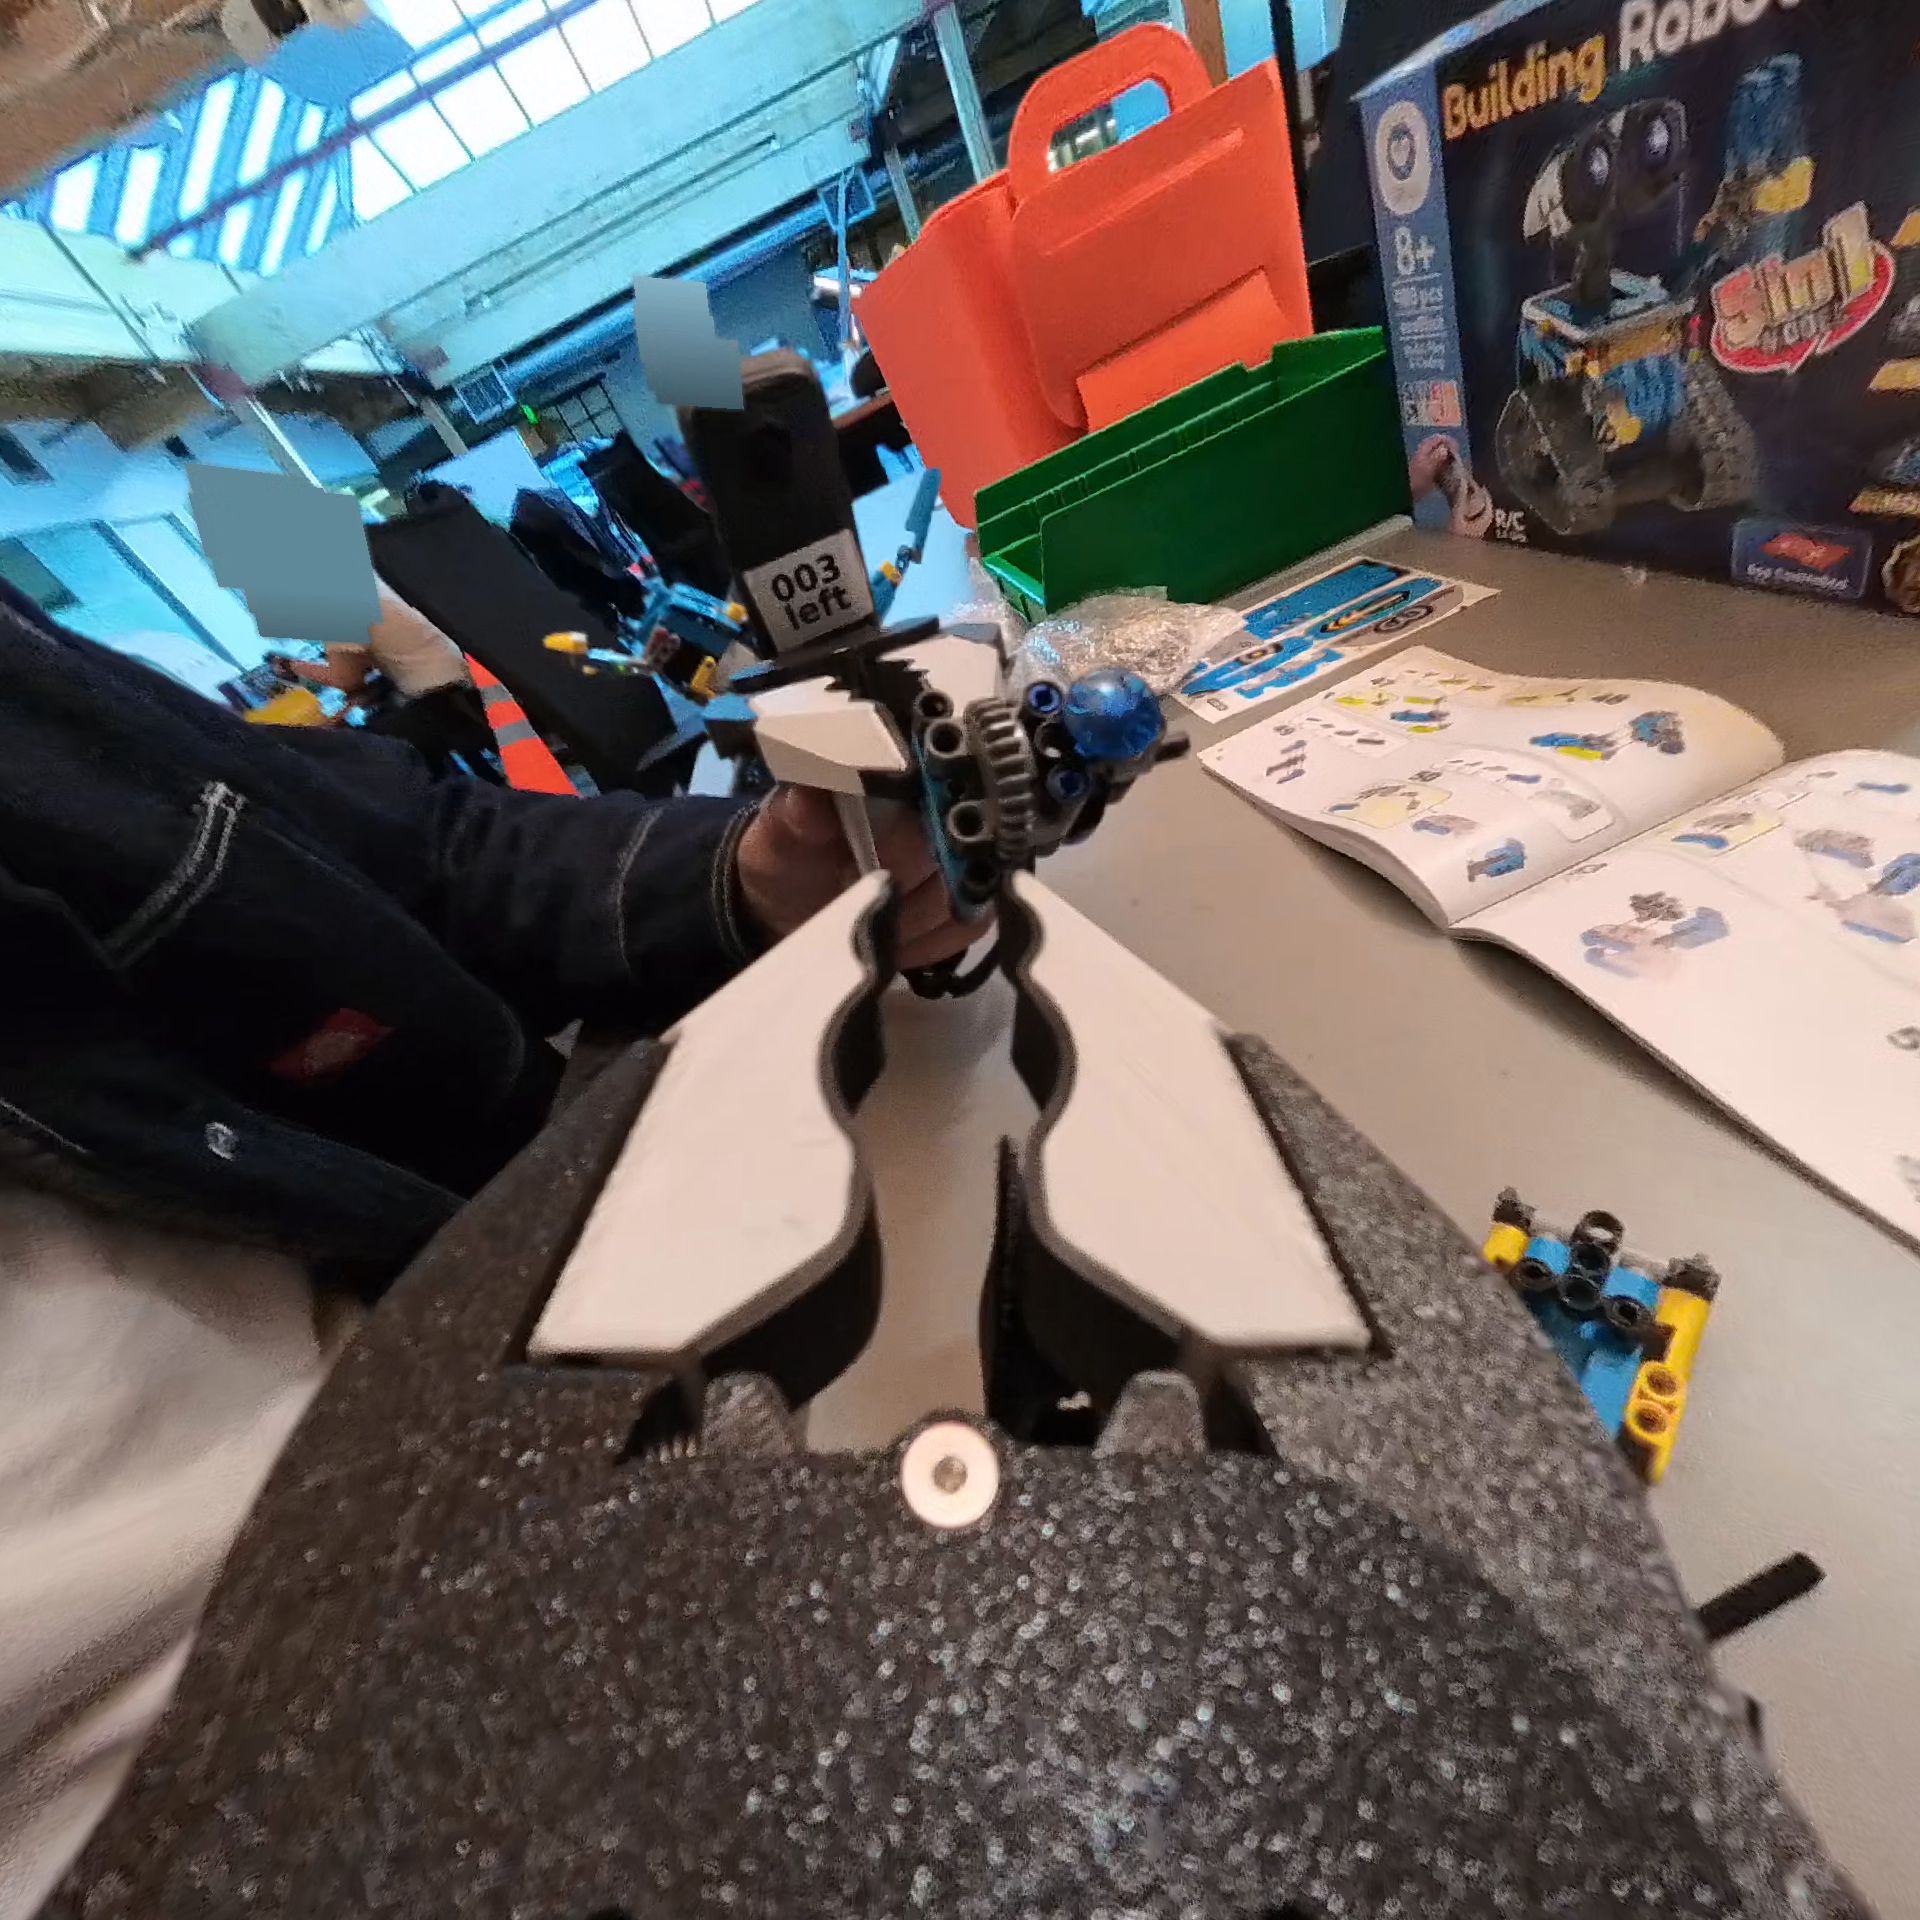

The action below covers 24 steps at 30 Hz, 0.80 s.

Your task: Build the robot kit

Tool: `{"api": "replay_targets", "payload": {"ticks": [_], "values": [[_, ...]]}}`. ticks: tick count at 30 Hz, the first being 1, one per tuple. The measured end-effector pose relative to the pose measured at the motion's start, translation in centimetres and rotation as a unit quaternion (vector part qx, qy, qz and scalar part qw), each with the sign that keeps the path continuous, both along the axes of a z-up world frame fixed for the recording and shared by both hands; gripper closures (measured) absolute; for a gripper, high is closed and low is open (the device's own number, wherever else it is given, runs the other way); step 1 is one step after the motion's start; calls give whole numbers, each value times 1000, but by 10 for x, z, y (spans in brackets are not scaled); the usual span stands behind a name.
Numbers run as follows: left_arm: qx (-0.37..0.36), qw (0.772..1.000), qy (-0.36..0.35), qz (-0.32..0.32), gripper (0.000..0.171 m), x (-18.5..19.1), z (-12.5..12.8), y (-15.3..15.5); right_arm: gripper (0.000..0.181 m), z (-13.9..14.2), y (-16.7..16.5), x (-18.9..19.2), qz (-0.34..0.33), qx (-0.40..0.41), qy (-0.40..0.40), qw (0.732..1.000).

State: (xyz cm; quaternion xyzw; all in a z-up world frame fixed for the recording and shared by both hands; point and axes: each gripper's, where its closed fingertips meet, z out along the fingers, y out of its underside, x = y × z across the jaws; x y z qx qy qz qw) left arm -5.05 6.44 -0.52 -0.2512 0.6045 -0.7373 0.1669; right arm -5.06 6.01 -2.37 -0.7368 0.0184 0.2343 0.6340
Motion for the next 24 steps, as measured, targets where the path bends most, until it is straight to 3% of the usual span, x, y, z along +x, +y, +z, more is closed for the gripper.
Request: {"api": "replay_targets", "payload": {"ticks": [1, 7, 11, 24], "values": [[4, 1000, -5, -9, 164, -3, 0, -2, 174, -1, -1, 0, -5, -2, -18, 1000], [101, 990, -95, -6, 163, -18, -5, -6, 174, -2, -5, -11, -28, 21, -183, 983], [128, 984, -128, 2, 163, -21, -8, -4, 174, -3, -3, -11, -52, 33, -270, 961], [156, 977, -146, 16, 163, -18, -13, -2, 174, -6, -3, -10, -63, 29, -303, 951]]}}
